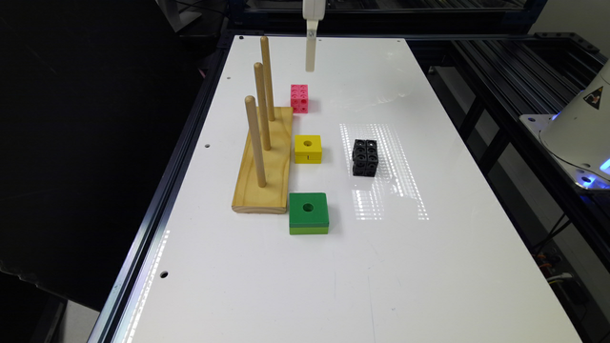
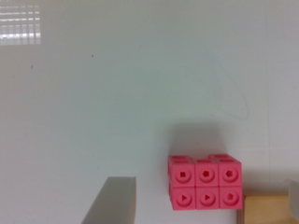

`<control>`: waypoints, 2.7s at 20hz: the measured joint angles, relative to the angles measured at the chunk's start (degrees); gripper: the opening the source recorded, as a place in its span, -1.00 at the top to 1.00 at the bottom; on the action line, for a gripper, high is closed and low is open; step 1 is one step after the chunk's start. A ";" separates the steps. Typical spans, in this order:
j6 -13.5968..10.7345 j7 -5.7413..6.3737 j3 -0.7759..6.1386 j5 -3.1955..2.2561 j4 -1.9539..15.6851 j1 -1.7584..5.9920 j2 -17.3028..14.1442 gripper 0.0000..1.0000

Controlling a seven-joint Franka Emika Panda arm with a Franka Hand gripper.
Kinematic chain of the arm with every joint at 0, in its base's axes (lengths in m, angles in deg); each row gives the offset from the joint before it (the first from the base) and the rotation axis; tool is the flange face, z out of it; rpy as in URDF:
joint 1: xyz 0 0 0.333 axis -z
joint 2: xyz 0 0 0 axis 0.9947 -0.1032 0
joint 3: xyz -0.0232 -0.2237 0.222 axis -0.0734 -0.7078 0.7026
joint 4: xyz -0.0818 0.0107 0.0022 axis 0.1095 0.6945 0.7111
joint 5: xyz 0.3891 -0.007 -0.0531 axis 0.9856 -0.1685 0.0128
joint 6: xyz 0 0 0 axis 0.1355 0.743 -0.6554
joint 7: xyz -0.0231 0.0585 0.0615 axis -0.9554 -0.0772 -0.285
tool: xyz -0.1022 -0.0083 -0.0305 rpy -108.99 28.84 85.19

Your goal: Pick up pink block.

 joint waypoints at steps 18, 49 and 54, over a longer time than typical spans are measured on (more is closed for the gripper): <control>5.52 0.09 1.02 -0.05 0.72 -0.29 -5.53 -1.00; 10.12 0.22 1.61 -0.10 3.72 -0.28 -13.10 1.00; 10.12 0.22 1.61 -0.10 3.72 -0.28 -13.10 1.00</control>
